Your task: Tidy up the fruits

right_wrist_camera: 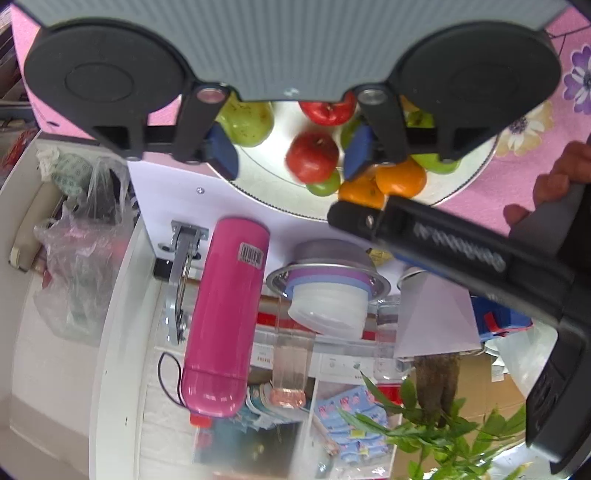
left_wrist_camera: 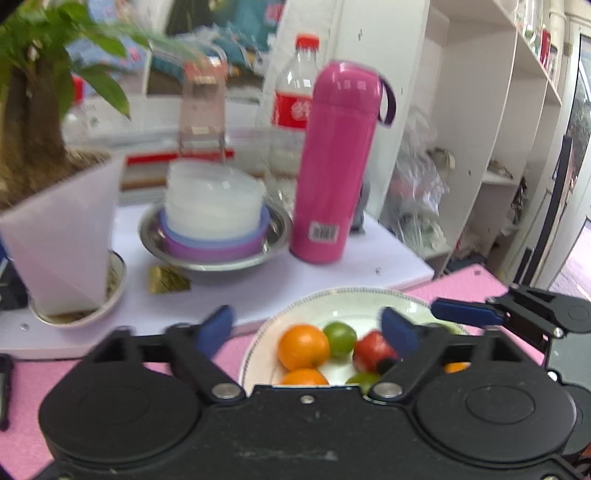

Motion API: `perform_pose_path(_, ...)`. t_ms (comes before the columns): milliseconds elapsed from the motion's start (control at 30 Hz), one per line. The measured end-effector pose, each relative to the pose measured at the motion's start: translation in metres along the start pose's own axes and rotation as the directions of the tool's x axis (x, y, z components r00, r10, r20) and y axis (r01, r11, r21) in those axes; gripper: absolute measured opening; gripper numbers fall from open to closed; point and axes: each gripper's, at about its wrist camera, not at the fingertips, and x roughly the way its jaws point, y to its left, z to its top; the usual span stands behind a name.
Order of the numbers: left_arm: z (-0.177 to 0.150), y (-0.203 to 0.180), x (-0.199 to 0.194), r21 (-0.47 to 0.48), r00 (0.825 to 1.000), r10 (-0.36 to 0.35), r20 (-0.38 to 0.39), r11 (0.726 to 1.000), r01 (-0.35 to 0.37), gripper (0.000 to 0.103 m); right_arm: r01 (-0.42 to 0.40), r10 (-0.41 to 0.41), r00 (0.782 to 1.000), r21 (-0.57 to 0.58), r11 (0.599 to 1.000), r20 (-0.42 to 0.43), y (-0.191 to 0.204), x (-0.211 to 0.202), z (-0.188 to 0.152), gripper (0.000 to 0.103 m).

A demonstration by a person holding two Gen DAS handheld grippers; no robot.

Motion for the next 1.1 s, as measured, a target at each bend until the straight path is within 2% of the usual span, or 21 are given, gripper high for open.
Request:
perform_pose_path(33, 0.000, 0.000, -0.005, -0.005, 1.000, 0.005, 0.017, 1.000, -0.005, 0.103, 0.005, -0.005, 1.000, -0.003, 1.000, 0.007, 0.001, -0.004, -0.001, 0.077)
perform_pose_path(67, -0.001, 0.000, -0.011, -0.010, 0.999, 0.010, 0.030, 1.000, -0.010, 0.103, 0.013, -0.013, 1.000, -0.005, 1.000, 0.016, 0.002, -0.007, -0.001, 0.088)
perform_pose_path(200, -0.004, -0.001, -0.029, -0.032, 1.000, 0.021, 0.021, 0.999, -0.021, 0.103, 0.046, -0.046, 0.998, -0.014, 0.999, 0.041, 0.007, -0.025, -0.007, 0.103)
perform_pose_path(400, -0.022, -0.011, -0.065, -0.034, 0.997, 0.078, 0.015, 0.996, -0.077, 0.103, 0.065, -0.063, 0.997, 0.042, 0.997, -0.043, 0.010, -0.055, -0.017, 0.103)
perform_pose_path(567, -0.042, -0.023, -0.095, -0.025, 0.991, 0.132, -0.007, 0.991, -0.132, 0.103, 0.065, -0.059, 0.995, 0.087, 0.994, -0.076, 0.014, -0.086, -0.030, 0.103)
perform_pose_path(833, -0.070, -0.037, -0.129, -0.040, 0.984, 0.179, -0.024, 0.983, -0.179, 0.103, 0.104, -0.093, 0.993, 0.149, 0.983, -0.076, 0.018, -0.127, -0.050, 0.103)
perform_pose_path(1100, -0.092, -0.043, -0.141, -0.040, 0.982, 0.185, -0.046, 0.981, -0.187, 0.103, 0.138, -0.123, 0.988, 0.179, 0.974, -0.096, 0.022, -0.141, -0.064, 0.103)
